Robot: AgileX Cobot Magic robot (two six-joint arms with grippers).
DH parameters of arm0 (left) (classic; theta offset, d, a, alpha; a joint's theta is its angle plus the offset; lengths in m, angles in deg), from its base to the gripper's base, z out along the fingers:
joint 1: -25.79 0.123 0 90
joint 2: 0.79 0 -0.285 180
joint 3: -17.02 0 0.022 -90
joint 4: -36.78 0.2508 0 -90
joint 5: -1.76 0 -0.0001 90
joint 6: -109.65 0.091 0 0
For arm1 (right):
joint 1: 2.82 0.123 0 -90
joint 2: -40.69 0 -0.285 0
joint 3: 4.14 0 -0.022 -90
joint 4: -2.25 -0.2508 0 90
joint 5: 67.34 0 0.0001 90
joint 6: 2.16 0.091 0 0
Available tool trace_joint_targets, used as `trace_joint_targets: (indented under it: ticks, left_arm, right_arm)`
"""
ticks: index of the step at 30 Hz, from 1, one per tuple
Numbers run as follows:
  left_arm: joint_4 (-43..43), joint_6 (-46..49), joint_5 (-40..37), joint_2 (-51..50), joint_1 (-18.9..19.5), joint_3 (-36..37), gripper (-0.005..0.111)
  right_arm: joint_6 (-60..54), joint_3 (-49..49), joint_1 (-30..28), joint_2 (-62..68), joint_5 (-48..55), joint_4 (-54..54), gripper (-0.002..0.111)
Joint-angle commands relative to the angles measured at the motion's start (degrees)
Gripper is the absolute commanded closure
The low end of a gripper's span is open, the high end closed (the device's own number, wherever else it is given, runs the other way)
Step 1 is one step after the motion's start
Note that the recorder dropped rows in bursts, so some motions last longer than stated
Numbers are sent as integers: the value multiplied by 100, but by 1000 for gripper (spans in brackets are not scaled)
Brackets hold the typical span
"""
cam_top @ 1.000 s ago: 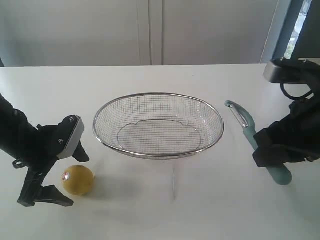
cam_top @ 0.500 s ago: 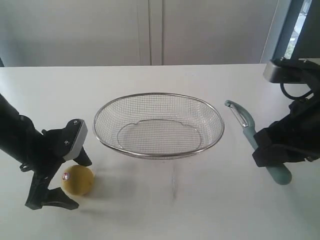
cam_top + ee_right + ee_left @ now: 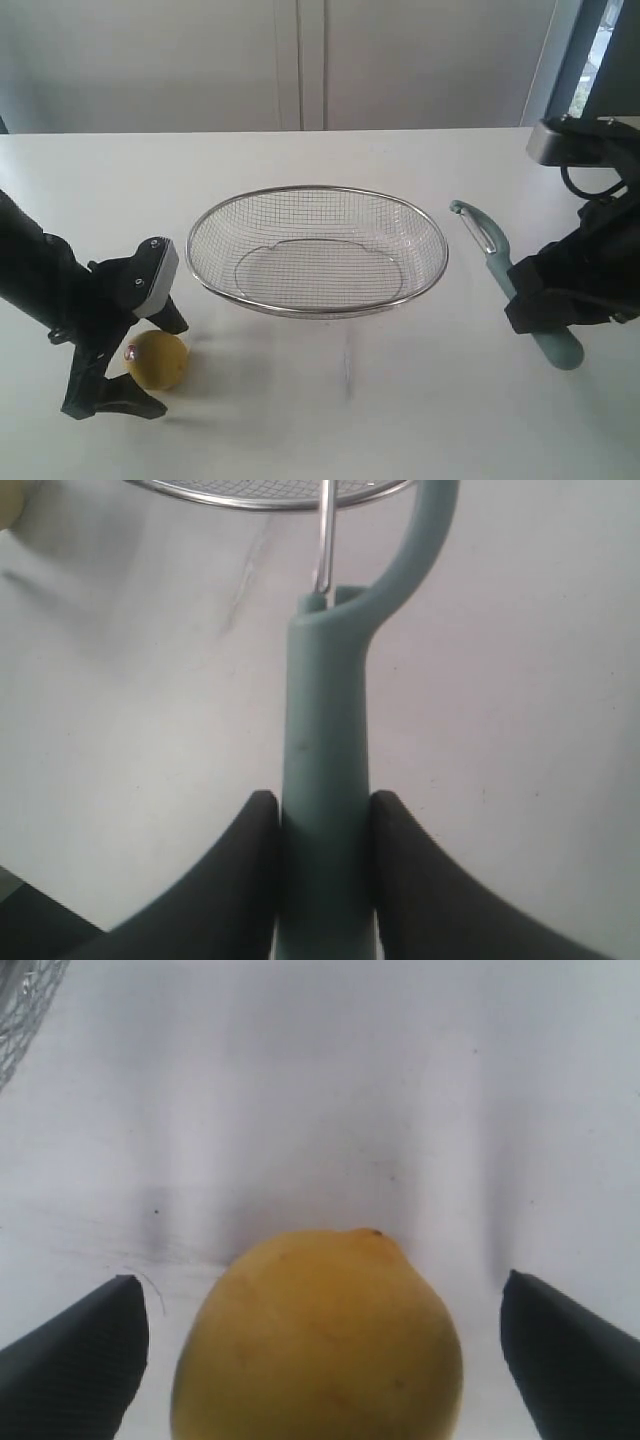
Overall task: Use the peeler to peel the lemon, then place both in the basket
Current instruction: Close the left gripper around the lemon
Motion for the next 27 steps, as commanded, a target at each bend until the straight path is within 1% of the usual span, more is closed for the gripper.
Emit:
trace_joint_targets:
  ticks: [1, 5, 7, 8, 10, 11, 12, 13, 14, 17, 23, 27]
  left_arm:
    - [-104, 878, -98, 12, -11, -12, 11]
    - [-104, 925, -87, 12, -11, -12, 14]
    - [-104, 914, -46, 12, -11, -12, 20]
    - [-104, 806, 26, 12, -11, -12, 26]
    - [-86, 483, 166, 12, -35, -12, 51]
    - [5, 162, 210, 12, -79, -12, 73]
    - [52, -188, 238, 12, -113, -12, 88]
    - [152, -339, 313, 12, -171, -12, 108]
    - [310, -321, 415, 12, -231, -12, 106]
    - [554, -331, 417, 12, -344, -12, 106]
    - [579, -360, 374, 12, -344, -12, 106]
    - [579, -586, 362, 45, -344, -12, 106]
  right_arm:
    - [-68, 17, -28, -31, -45, -36, 108]
    - [-68, 17, -28, -31, -45, -36, 108]
    - [-68, 17, -28, -31, -45, -36, 108]
    - [-68, 17, -28, -31, -45, -36, 108]
    - [-68, 17, -28, -31, -45, -36, 108]
    - [-68, 17, -28, -31, -45, -36, 108]
    - [-68, 17, -28, -31, -45, -36, 108]
    - [-68, 17, -28, -31, -45, -36, 108]
    - [-68, 17, -28, -31, -45, -36, 108]
    - [-68, 17, -28, -31, -45, -36, 108]
    - [-68, 17, -28, -31, -44, -46, 108]
    - [-68, 17, -28, -31, -44, -46, 108]
